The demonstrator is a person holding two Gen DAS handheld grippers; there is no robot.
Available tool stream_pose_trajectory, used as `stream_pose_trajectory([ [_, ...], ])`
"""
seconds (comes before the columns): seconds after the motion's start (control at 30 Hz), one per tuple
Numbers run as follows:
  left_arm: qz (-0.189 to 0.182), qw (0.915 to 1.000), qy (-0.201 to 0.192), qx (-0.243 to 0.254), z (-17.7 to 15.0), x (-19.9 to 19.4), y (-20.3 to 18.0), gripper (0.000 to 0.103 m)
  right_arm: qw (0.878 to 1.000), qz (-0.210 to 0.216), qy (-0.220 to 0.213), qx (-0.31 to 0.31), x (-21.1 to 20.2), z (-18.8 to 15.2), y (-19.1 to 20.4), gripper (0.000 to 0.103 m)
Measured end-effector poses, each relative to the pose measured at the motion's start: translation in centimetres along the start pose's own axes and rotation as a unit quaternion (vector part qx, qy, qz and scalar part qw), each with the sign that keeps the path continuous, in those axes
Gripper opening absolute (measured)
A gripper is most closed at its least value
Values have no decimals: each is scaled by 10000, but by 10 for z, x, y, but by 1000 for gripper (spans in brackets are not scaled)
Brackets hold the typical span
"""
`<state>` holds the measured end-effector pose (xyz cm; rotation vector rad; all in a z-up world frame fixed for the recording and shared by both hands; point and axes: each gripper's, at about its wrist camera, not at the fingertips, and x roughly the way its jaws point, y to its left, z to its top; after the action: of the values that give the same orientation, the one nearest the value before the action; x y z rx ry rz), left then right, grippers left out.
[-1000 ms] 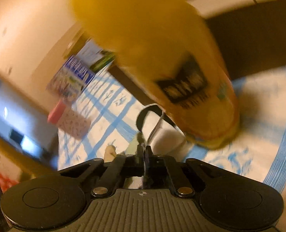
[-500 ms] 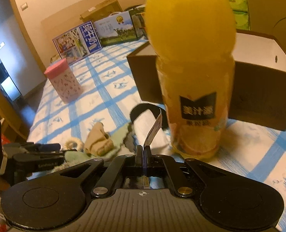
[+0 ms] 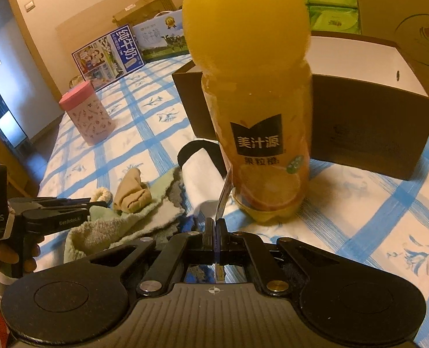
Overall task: Organize soft objects
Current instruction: 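Grasp the cream rope ring with the left gripper, then carry the ring with the left gripper into the box while the right gripper drops the blue packet there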
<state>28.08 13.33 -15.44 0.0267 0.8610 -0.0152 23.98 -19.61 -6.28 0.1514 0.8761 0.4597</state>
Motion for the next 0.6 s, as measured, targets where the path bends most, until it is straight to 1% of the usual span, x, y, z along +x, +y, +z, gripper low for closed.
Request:
stream_pose_trajectory([
  [0.13,-53,9999,-123,39,3,-16,-3,16,10000,12,-25,-11,-14,-3,-5,1],
  [0.27,-88,9996,-249,94,12,-36,-8,16,9999,-11,-101,5,-34,-4,-13,1],
  [0.5,-392,9975,-579,55,40,-68,-20,16,9994,-82,-320,106,-72,0,-35,1],
  [0.6,-533,9958,-725,160,55,-76,-29,16,9988,-93,-454,174,-87,6,-48,1],
])
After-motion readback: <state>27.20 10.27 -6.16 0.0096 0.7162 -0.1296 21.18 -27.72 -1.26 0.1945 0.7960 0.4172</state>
